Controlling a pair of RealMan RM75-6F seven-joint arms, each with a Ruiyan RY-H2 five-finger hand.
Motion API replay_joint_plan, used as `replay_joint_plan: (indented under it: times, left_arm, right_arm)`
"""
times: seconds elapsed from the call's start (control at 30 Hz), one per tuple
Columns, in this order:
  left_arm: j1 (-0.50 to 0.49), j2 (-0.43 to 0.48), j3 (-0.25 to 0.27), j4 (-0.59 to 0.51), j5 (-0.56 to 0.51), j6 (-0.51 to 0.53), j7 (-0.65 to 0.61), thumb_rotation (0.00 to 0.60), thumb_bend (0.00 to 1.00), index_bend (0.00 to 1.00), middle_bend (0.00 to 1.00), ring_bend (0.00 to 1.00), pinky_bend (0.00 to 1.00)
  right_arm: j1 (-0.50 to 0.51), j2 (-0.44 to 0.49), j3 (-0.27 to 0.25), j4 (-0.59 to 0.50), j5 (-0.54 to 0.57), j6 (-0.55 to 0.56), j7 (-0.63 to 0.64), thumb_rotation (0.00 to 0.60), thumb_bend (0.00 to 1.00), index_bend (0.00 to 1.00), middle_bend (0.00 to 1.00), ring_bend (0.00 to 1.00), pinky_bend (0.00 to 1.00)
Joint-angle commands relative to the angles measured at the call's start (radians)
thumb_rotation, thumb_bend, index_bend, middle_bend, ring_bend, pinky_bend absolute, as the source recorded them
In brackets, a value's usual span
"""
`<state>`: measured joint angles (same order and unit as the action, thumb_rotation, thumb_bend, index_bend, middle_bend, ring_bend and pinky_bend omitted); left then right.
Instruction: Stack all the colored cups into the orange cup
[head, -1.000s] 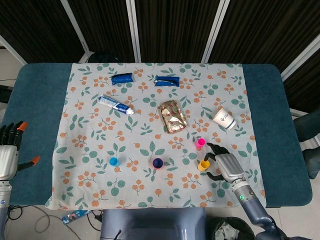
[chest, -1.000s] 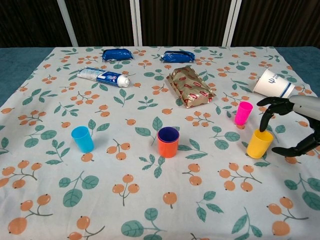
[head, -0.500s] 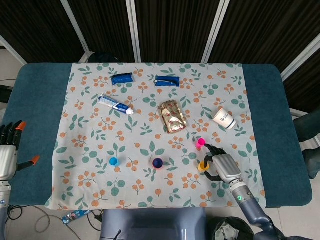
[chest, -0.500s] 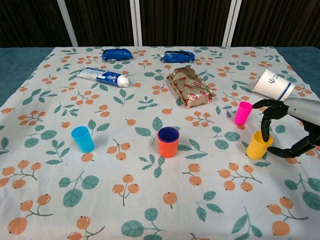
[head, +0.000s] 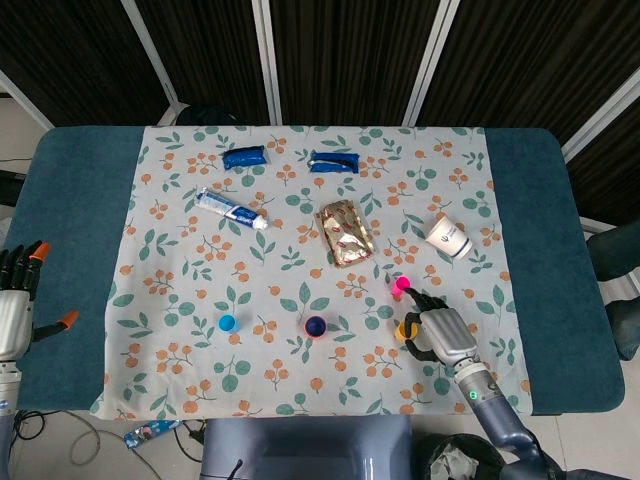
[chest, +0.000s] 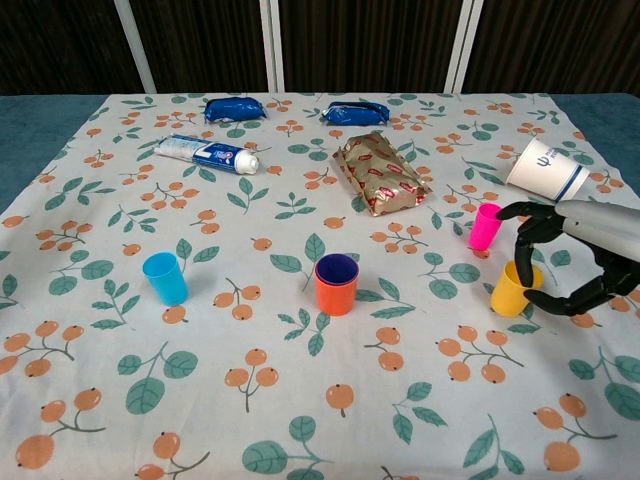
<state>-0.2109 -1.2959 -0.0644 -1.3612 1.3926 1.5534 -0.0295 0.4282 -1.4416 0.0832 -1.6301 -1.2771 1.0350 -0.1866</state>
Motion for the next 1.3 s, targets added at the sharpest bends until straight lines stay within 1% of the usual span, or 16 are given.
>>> replay_joint_plan:
  times: [0.03, 0.1, 0.23, 0.33, 0.43, 0.57, 0.67, 0.8, 0.87, 0.97, 1.13, 1.3]
  left_arm:
    - [0.001, 0.0, -0.003, 0.0, 0.0, -0.002, -0.001, 0.6, 0.07, 0.04, 0.04, 0.0, 0.03]
    - [0.002, 0.0, -0.005, -0.001, 0.001, -0.005, -0.002, 0.6, 0.07, 0.04, 0.04, 0.0, 0.03]
    - [0.005, 0.0, -0.009, -0.002, 0.004, -0.006, -0.003, 0.6, 0.07, 0.04, 0.04, 0.0, 0.03]
    - [0.007, 0.0, -0.011, -0.003, 0.009, -0.005, -0.004, 0.6, 0.07, 0.04, 0.04, 0.0, 0.03]
    - [0.009, 0.001, -0.014, -0.004, 0.009, -0.006, -0.005, 0.6, 0.07, 0.04, 0.04, 0.0, 0.03]
    - [0.011, 0.002, -0.018, -0.003, 0.009, -0.008, -0.006, 0.6, 0.07, 0.04, 0.04, 0.0, 0.03]
    - [0.013, 0.003, -0.021, -0.004, 0.011, -0.009, -0.007, 0.6, 0.07, 0.04, 0.04, 0.0, 0.03]
    - [0.015, 0.002, -0.022, -0.008, 0.016, -0.01, -0.003, 0.6, 0.07, 0.04, 0.04, 0.0, 0.03]
    - [0.015, 0.002, -0.022, -0.009, 0.018, -0.009, -0.001, 0.6, 0.07, 0.04, 0.04, 0.0, 0.03]
    - [0.016, 0.0, -0.023, -0.01, 0.021, -0.01, 0.004, 0.6, 0.07, 0.04, 0.04, 0.0, 0.03]
    - [0.017, -0.003, -0.026, -0.009, 0.022, -0.014, 0.013, 0.6, 0.07, 0.04, 0.04, 0.0, 0.03]
    - [0.02, -0.003, -0.031, -0.011, 0.008, -0.024, 0.03, 0.6, 0.07, 0.04, 0.04, 0.0, 0.03]
  right_arm:
    - [0.001, 0.0, 0.0, -0.001, 0.001, 0.002, -0.002, 0.6, 0.48, 0.59, 0.09, 0.16, 0.19]
    - [0.002, 0.001, 0.001, -0.003, 0.001, 0.002, -0.002, 0.6, 0.49, 0.61, 0.09, 0.17, 0.2]
    - [0.002, -0.002, 0.004, -0.006, -0.004, 0.013, 0.004, 0.6, 0.53, 0.7, 0.12, 0.2, 0.23]
    - [-0.001, -0.008, 0.008, -0.002, -0.002, 0.021, 0.016, 0.6, 0.55, 0.72, 0.12, 0.2, 0.23]
    - [-0.001, -0.005, 0.01, -0.003, -0.004, 0.024, 0.025, 0.6, 0.55, 0.73, 0.12, 0.2, 0.23]
    - [-0.004, 0.025, 0.02, -0.035, -0.031, 0.053, 0.031, 0.6, 0.55, 0.73, 0.12, 0.2, 0.23]
    - [0.001, 0.073, 0.027, -0.098, -0.058, 0.061, 0.036, 0.6, 0.55, 0.73, 0.12, 0.2, 0.23]
    - [0.018, 0.125, 0.033, -0.174, -0.076, 0.043, 0.032, 0.6, 0.55, 0.73, 0.12, 0.2, 0.23]
    - [0.024, 0.134, 0.036, -0.192, -0.079, 0.036, 0.025, 0.6, 0.55, 0.74, 0.12, 0.2, 0.23]
    - [0.048, 0.148, 0.048, -0.249, -0.077, 0.011, 0.015, 0.6, 0.55, 0.73, 0.12, 0.2, 0.23]
    - [0.085, 0.143, 0.067, -0.304, -0.063, -0.015, -0.035, 0.6, 0.55, 0.73, 0.12, 0.2, 0.23]
    - [0.117, 0.088, 0.079, -0.323, -0.042, -0.018, -0.109, 0.6, 0.55, 0.73, 0.12, 0.2, 0.23]
